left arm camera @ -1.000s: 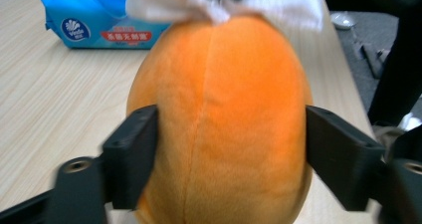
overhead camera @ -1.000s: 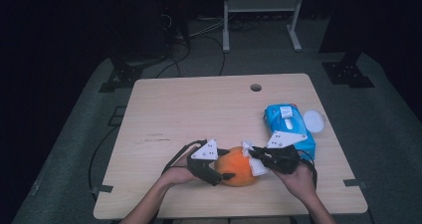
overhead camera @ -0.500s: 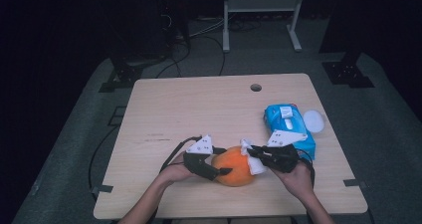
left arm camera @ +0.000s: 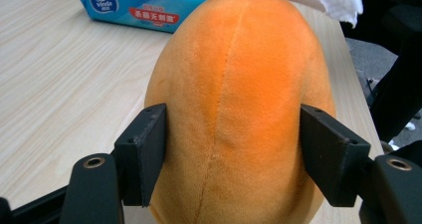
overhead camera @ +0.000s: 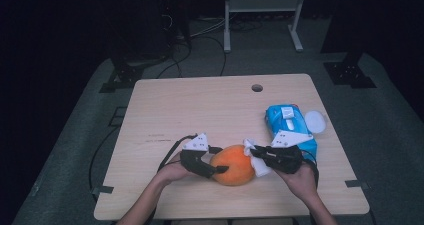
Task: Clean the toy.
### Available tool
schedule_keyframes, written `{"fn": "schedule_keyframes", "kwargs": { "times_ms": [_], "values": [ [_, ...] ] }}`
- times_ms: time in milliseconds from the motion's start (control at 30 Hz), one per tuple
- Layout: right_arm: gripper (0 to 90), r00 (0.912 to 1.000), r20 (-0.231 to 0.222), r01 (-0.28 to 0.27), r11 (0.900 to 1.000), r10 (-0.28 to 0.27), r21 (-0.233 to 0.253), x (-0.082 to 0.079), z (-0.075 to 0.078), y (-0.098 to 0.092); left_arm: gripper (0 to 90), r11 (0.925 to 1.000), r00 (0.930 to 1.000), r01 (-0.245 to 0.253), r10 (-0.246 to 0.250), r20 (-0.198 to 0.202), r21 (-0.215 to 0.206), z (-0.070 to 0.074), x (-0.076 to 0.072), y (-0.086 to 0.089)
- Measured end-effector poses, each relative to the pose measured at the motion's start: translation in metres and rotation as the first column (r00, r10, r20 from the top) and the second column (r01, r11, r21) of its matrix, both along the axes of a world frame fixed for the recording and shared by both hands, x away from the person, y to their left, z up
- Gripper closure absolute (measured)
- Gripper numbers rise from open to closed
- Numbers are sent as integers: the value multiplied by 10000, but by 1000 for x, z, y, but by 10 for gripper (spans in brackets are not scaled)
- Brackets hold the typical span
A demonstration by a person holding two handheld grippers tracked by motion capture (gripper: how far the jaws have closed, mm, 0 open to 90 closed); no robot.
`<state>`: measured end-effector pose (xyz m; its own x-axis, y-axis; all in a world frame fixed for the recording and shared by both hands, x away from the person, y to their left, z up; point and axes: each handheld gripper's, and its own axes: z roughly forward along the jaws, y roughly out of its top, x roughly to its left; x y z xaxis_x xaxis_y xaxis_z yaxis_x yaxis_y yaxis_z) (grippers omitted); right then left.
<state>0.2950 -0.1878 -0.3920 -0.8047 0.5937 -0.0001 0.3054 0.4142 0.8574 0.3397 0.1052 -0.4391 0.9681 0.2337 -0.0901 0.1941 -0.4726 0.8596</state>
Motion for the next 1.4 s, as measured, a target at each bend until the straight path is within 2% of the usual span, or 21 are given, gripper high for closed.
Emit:
{"fn": "schedule_keyframes", "kwargs": {
  "times_ms": [133, 233, 367, 433, 633, 733, 867, 933, 1033, 1133, 1200, 1333, 1400],
  "values": [
    [828, 9990, -328, 316, 9995, -318, -59, 8, -10, -8, 312, 9999, 9999, -123, 123, -35, -19, 0, 1, 0],
    [828, 9968, -675, 442, 9988, -426, 230, 12, -14, -13, 306, 9999, 9999, -139, 139, -43, 0, 0, 0, -1],
    [828, 9992, -400, -75, 9979, 101, 646, 6, -2, -3, 304, 9999, 9999, -108, 108, 28, -24, -1, -1, -3],
    [829, 9995, -272, -171, 9988, 183, 449, 6, -2, 2, 304, 9999, 9999, -115, 115, -9, -20, 0, 0, -2],
    [829, 9960, -858, 286, 9980, -237, 566, 16, -16, -12, 303, 9998, 9998, -211, 211, -35, -36, 0, 1, -2],
    [828, 9965, -781, 333, 9984, -297, 453, 13, -12, -12, 301, 9997, 9997, -234, 234, -10, 2, 0, 0, -4],
    [828, 9987, -471, -187, 9978, 218, 641, 7, -3, 0, 295, 9998, 9998, -187, 187, 57, -50, -1, -1, -7],
    [827, 9989, -353, -283, 9985, 300, 462, 7, -2, 6, 295, 9999, 9998, -148, 148, 98, 4, 0, -1, -7],
    [827, 9986, -506, -127, 9989, 150, 448, 11, -7, 1, 297, 9999, 9999, -137, 137, 21, -57, 0, 0, -5],
    [825, 9971, -662, 399, 9989, -381, 258, 17, -14, -10, 297, 9996, 9997, -238, 238, -46, -140, 0, 0, -6],
    [826, 9953, -849, 501, 9974, -456, 516, 18, -14, -15, 295, 9997, 9997, -241, 241, 2, -90, 1, -1, -8],
    [826, 9985, -539, 84, 9980, -51, 628, 12, -6, -4, 285, 10000, 9997, -91, 91, 232, -26, 1, -6, -15],
    [825, 9991, -422, -51, 9989, 71, 459, 11, -5, 2, 280, 10000, 9993, -5, 1, 377, 99, 2, -9, -18]
  ]
}}
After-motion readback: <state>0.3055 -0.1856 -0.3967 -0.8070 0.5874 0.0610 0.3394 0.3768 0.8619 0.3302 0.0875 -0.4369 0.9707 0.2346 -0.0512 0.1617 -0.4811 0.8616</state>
